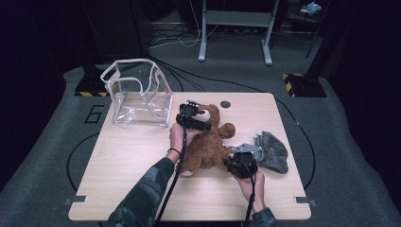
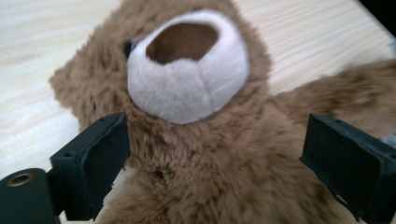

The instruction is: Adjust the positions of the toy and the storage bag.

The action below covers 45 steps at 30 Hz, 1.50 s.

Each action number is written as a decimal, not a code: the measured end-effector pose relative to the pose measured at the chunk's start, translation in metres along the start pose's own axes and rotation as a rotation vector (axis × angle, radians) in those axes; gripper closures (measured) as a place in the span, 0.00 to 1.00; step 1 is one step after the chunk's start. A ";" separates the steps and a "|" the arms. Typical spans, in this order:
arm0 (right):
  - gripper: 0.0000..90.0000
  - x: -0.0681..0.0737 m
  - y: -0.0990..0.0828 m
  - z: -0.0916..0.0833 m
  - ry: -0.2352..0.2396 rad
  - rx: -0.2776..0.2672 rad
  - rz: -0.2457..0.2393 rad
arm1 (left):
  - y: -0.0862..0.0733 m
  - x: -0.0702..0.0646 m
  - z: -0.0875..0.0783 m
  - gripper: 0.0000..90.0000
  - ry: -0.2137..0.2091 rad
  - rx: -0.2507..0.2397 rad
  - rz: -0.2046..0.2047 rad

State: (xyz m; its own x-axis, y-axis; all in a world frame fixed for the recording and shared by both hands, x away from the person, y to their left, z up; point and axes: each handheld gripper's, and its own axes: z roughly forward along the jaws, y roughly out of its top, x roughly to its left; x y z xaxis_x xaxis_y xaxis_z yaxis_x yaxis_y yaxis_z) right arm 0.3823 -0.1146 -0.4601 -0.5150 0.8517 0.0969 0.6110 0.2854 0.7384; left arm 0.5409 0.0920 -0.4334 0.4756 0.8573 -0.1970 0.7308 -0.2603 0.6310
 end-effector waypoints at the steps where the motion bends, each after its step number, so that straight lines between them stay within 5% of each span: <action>1: 0.85 0.000 -0.001 0.001 0.002 -0.003 -0.003 | -0.001 0.000 0.005 0.07 0.001 0.009 -0.018; 11: 0.78 0.002 -0.009 0.007 0.005 0.009 -0.008 | -0.011 -0.004 0.032 0.03 0.015 0.044 -0.071; 14: 0.57 -0.006 -0.015 0.003 -0.032 -0.002 -0.011 | -0.013 -0.003 0.035 0.03 0.025 0.049 -0.076; 18: 0.17 -0.017 -0.029 -0.008 -0.073 -0.020 0.002 | -0.014 -0.004 0.036 0.03 0.028 0.059 -0.056; 23: 0.04 -0.020 -0.054 -0.008 -0.120 0.019 -0.014 | -0.015 -0.004 0.039 0.02 0.032 0.063 -0.049; 30: 0.01 -0.021 -0.072 0.009 -0.140 0.068 -0.030 | -0.018 -0.008 0.047 0.07 0.022 0.096 -0.047; 35: 0.02 -0.025 -0.076 0.013 -0.138 0.058 -0.021 | -0.022 -0.012 0.046 0.30 0.030 0.071 0.000; 39: 0.02 -0.027 -0.077 0.014 -0.126 0.043 -0.022 | -0.028 -0.014 0.042 0.50 0.042 0.007 0.021; 45: 0.02 -0.028 -0.078 0.014 -0.111 0.038 -0.027 | -0.036 -0.019 0.032 0.59 0.038 -0.114 0.067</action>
State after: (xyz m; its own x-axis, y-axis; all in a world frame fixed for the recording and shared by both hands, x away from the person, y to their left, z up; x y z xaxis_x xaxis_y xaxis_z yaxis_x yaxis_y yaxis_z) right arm 0.3579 -0.1549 -0.5297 -0.4633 0.8862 0.0017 0.6211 0.3234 0.7139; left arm 0.5214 0.0710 -0.4764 0.5010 0.8565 -0.1240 0.6366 -0.2676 0.7233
